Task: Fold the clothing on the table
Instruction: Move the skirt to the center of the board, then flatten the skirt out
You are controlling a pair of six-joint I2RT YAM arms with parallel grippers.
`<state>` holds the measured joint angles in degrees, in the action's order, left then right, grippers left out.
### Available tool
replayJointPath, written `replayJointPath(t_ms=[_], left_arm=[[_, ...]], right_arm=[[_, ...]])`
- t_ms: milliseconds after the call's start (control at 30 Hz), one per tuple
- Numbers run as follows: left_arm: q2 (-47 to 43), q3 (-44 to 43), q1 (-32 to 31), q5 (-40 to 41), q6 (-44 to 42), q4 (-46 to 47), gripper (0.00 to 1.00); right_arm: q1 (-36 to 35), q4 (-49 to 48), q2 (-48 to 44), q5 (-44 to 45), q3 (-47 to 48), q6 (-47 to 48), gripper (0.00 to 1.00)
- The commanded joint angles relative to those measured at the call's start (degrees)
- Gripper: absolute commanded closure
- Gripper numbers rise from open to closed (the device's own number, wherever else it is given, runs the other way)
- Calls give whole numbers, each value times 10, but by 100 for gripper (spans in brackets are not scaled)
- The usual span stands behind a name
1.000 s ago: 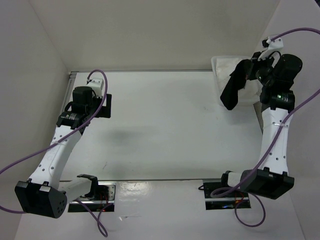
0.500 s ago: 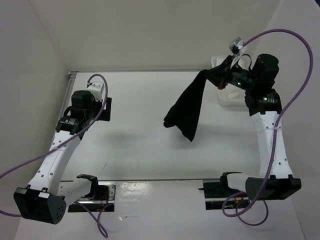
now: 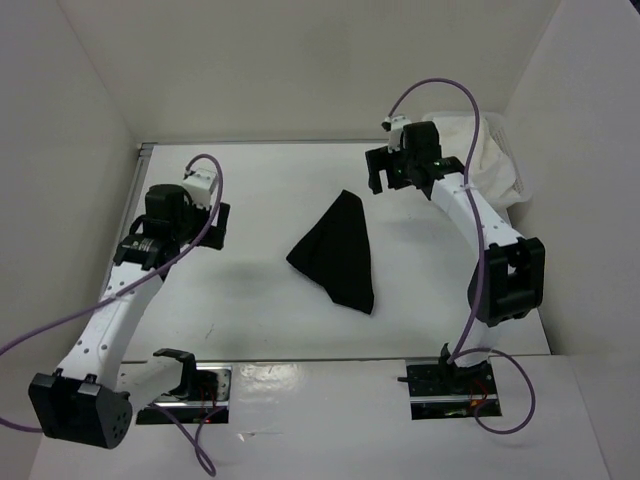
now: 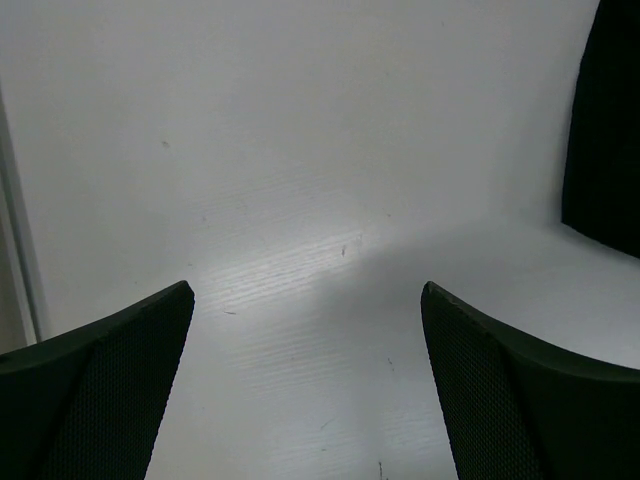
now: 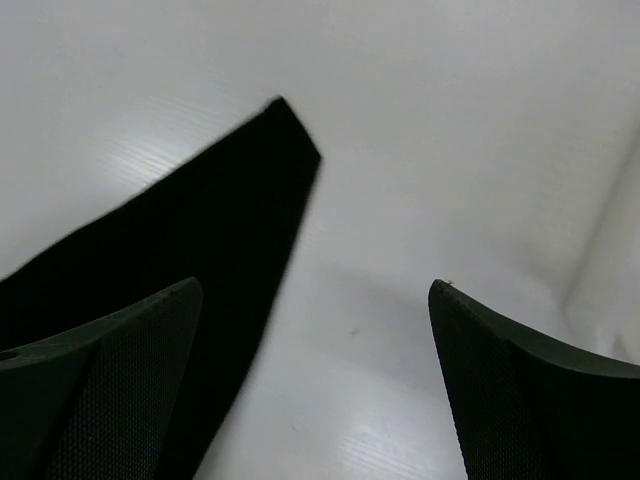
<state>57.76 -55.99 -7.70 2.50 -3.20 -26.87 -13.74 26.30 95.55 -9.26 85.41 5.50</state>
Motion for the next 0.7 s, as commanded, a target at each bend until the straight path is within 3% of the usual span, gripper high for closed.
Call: replayJointPath(t_ms=[0,133,200,333,500,667], left_arm=[[43,-22,0,-76,-29,-27,0],[89,-38,0,-156,-51,-58,0],[114,-51,-19,-201,-57,-63,0],[170,-78,-87,-212,-26,-56,3],[311,-118,-108,-366,-23,-88,27],[423,-118,-108,-434,-37,-80,30]], right_arm=[[-4,27,-12,136,37,18,2],[-4,8,-38,136,-11,39,2],[-4,8,-48,136,-36,53,2],[-4,2,-69,136,-61,58,2],[-4,-8,-93,146,-89,64,2],[-9,-8,-110,140,-111,70,2]])
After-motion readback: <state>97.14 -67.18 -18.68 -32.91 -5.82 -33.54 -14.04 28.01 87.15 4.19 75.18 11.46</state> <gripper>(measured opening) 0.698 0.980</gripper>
